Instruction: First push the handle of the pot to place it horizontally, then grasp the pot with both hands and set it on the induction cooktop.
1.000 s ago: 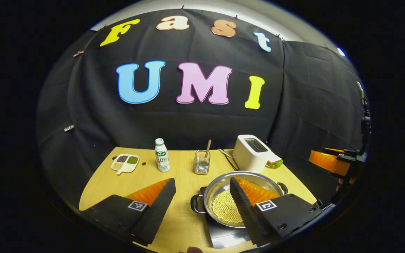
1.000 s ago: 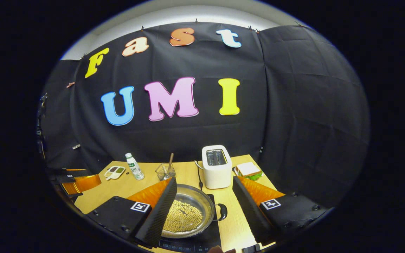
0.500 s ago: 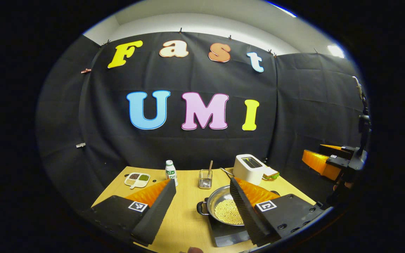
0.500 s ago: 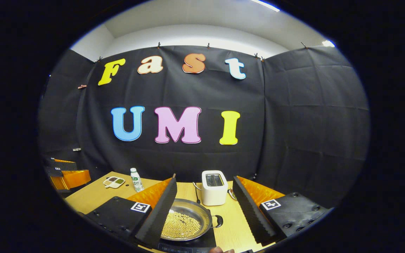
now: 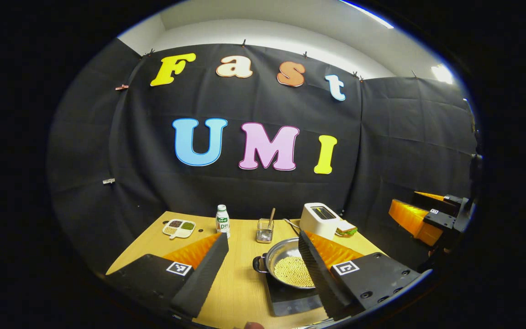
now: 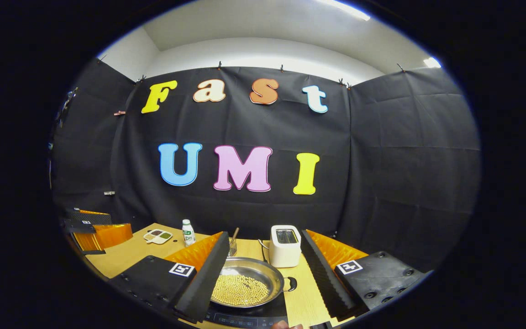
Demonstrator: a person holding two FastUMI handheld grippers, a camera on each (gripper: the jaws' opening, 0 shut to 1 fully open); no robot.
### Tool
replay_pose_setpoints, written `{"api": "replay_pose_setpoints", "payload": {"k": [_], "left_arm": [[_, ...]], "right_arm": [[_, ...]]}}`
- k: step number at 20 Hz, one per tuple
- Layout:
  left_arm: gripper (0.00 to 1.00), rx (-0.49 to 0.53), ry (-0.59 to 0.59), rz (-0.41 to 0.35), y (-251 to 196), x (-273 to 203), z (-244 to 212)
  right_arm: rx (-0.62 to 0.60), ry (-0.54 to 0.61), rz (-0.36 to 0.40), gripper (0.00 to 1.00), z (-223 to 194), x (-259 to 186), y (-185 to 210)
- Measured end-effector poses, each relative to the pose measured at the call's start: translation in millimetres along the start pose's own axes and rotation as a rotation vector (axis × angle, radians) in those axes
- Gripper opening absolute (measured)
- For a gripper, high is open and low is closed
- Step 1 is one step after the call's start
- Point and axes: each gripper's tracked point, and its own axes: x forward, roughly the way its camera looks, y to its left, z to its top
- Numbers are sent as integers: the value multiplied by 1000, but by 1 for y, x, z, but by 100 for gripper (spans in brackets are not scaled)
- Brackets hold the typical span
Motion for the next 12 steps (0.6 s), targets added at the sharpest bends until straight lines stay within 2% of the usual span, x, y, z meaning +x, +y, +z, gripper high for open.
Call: {"api": "replay_pose_setpoints", "payload": {"k": [12], "left_arm": [[96,17,-5,-1,7,-1,0]], "right_arm": [[-5,20,-4,97,-4,0,5]]}}
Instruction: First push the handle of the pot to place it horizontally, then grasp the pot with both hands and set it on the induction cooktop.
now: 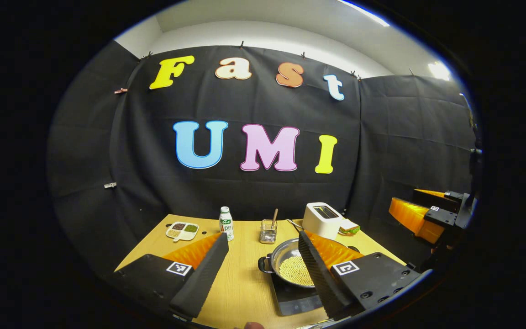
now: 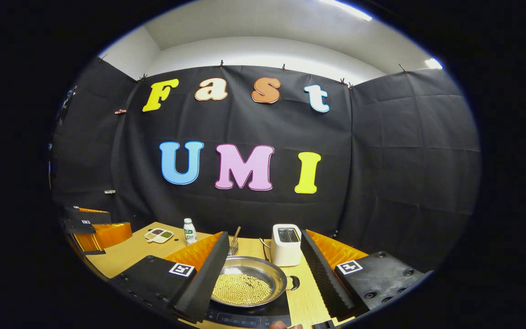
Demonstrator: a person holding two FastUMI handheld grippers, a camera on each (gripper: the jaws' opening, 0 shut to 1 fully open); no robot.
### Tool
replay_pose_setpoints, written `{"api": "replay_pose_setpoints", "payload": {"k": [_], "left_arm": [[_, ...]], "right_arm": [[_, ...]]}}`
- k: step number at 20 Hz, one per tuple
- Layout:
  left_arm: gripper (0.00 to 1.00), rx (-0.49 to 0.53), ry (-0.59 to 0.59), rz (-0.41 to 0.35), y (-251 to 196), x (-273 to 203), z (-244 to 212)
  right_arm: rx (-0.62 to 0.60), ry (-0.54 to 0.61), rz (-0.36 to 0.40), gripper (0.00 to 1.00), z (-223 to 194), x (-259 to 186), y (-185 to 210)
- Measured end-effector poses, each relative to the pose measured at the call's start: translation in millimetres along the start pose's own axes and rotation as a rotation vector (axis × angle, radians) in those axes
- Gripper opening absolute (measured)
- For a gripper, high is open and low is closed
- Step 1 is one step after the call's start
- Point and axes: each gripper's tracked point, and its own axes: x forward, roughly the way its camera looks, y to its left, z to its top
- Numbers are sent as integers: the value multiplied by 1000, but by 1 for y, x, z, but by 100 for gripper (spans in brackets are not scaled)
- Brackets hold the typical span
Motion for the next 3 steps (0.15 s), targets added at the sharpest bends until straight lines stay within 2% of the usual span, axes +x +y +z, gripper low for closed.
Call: {"api": "replay_pose_setpoints", "payload": {"k": [3], "left_arm": [[96,6,3,-3,0,1,0]], "right_arm": [[2,5,-7,97,-2,1,-3]]}}
